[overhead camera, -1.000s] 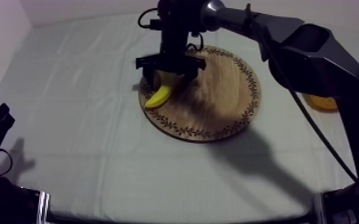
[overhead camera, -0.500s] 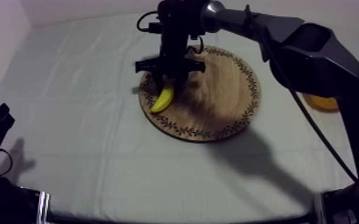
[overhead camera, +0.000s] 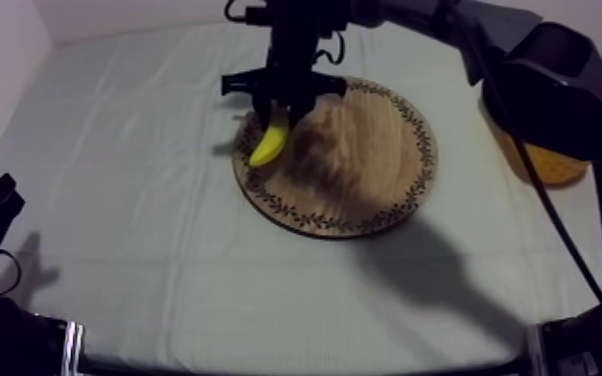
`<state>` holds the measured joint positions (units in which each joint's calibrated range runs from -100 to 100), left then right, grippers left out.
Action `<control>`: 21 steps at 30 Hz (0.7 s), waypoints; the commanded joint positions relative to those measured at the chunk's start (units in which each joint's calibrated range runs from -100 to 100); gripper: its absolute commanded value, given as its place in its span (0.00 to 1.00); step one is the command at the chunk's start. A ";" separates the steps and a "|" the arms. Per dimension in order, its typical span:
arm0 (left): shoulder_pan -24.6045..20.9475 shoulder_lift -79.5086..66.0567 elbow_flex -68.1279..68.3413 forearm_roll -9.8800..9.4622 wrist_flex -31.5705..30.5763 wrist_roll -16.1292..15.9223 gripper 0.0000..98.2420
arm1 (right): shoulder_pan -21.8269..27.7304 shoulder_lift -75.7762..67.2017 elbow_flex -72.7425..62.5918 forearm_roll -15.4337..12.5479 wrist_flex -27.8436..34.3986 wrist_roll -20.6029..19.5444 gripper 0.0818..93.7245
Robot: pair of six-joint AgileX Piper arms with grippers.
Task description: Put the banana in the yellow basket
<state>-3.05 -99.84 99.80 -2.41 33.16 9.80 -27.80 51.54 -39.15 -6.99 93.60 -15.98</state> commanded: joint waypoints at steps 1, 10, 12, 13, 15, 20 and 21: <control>-0.02 0.02 -0.02 -0.01 -0.01 -0.01 0.00 | 0.05 -3.26 0.47 0.12 0.51 0.03 0.24; -0.02 0.02 -0.02 -0.01 -0.01 -0.01 0.00 | 0.14 -15.08 3.37 1.12 3.05 1.07 0.24; -0.02 0.02 -0.02 -0.01 -0.01 -0.01 0.00 | 0.24 -17.51 4.39 1.54 3.26 1.32 0.24; -0.02 0.02 -0.02 -0.01 -0.01 -0.01 0.00 | 0.30 -18.70 5.10 1.67 3.30 1.45 0.24; -0.02 0.02 -0.02 -0.01 -0.01 -0.01 0.00 | 0.55 -21.04 6.78 1.83 3.36 1.68 0.24; -0.02 0.02 -0.02 -0.01 -0.01 -0.01 0.00 | 1.48 -26.14 12.25 2.32 3.26 2.43 0.24; -0.02 0.02 -0.02 -0.01 -0.01 -0.01 0.00 | 1.77 -27.04 13.63 2.51 3.18 2.65 0.25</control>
<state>-3.05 -99.84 99.80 -2.41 33.16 9.80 -26.29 25.86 -27.52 -4.86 97.17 -13.53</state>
